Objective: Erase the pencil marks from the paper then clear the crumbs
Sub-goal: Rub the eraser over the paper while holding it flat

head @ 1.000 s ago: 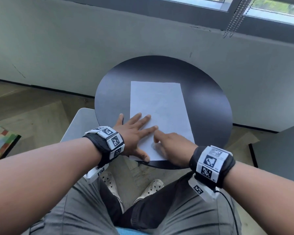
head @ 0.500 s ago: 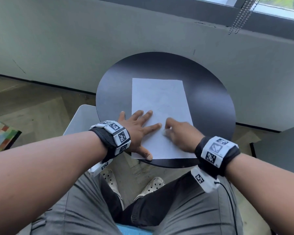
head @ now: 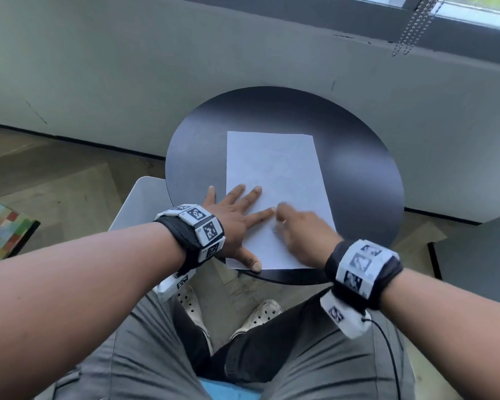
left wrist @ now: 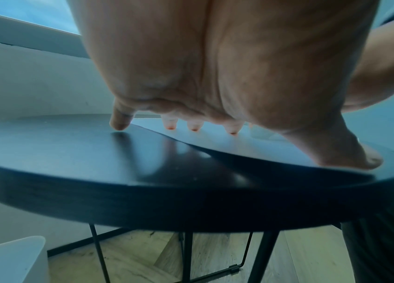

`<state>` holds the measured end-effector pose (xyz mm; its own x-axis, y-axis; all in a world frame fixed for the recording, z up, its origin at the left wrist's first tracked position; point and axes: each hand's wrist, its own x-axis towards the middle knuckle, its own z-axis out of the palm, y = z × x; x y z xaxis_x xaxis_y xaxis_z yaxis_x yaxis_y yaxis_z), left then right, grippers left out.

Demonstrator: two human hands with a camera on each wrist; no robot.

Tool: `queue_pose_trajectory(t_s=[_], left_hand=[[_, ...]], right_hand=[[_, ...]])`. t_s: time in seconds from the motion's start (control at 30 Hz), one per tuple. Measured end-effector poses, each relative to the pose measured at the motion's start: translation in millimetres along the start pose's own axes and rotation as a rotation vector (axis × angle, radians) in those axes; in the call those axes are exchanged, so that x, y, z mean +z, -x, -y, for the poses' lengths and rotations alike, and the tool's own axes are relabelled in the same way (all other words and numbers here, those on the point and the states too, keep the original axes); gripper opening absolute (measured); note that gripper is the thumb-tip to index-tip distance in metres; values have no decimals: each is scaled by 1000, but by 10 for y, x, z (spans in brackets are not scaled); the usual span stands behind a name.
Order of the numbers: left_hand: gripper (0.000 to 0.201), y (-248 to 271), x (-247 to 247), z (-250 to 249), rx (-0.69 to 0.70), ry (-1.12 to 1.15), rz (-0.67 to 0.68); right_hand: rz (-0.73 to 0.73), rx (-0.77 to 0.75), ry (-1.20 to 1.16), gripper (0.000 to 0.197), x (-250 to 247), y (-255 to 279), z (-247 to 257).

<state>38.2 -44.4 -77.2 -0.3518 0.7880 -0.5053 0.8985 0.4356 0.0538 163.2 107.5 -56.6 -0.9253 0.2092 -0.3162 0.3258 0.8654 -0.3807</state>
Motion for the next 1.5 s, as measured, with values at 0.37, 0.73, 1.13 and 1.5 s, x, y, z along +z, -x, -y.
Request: queue_pose_trajectory(t_s=[0.37, 0.73, 1.13, 1.5], left_hand=[[123, -13, 3, -16, -10, 7, 17], [120, -13, 31, -19, -8, 21, 5], [127, 51, 163, -86, 34, 52, -80], [119, 187, 257, 129, -22, 146, -150]], right_hand=[[40, -54, 7, 14, 56, 117, 4], [116, -125, 30, 11, 124, 232, 175], [136, -139, 55, 16, 146, 231, 243], [-8, 235, -137, 20, -176, -68, -377]])
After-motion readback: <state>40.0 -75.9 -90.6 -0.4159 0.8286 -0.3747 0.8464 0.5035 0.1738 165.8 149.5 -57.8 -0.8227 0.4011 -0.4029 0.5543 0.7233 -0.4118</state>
